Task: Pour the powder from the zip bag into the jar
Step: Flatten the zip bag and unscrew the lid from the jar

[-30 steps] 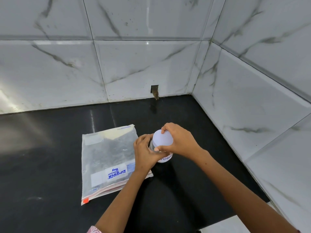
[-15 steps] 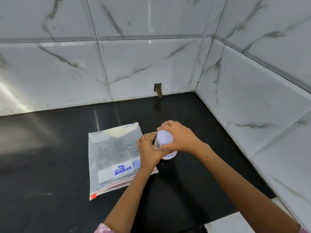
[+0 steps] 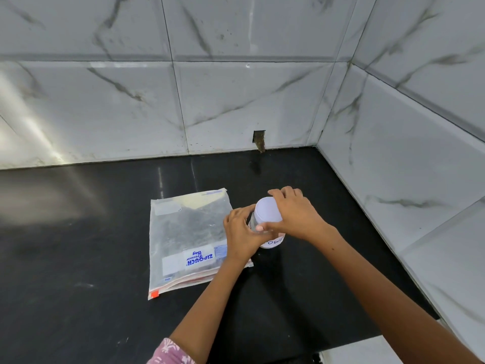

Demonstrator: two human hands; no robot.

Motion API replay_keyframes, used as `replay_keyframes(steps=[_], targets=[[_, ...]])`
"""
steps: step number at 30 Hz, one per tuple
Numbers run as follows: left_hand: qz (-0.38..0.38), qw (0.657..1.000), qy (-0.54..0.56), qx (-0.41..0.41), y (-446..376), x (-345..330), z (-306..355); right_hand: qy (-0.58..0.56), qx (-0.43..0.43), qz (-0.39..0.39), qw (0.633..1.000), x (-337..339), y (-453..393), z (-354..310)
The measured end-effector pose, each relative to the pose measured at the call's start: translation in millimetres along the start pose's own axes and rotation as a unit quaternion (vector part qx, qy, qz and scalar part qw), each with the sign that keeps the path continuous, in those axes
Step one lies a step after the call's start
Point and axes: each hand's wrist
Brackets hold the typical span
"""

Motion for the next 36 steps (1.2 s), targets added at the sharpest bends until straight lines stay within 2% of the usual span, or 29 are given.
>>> replay_keyframes(steps=[3,5,10,16,19,22,26,32,36], targets=[[-0.002,1.0,-0.003,-0.004,0,-2,-1,0.047,-0.033,0.043,0.997,-6,0,-4],[0.004,1.0,-0.004,-0.009,0,-2,-1,0.044,-0.026,0.043,0.998,-7,-2,-5],[0.01,1.0,-0.005,-0.018,-1,3,2,-0.114,0.072,-0.012,0.991,2,-3,0],[0.031,0.999,-0.01,-0.012,2,4,5,0.003,0.006,0.046,0.999,-13,-3,1],[0.029,0.999,-0.011,-0.009,1,6,7,-0.06,0.025,0.066,0.996,-9,-3,0],[0.043,0.999,-0.02,-0.008,-2,10,7,-0.191,0.064,0.128,0.971,-4,1,-2],[0.044,0.998,-0.036,-0.013,-3,16,2,-0.294,0.089,0.213,0.927,-2,10,4],[0.031,0.997,-0.065,-0.036,-6,20,6,-0.391,0.028,0.3,0.87,-36,47,34],[0.026,0.995,-0.077,-0.054,-6,20,0,-0.428,-0.059,0.265,0.862,-63,68,58]])
Point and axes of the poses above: each hand's wrist, its own y-axis away from the middle knuckle, its own x-axis out of the back of the hand, z = x × y, and after that the axes turned 11 degrees about -y, right-handed
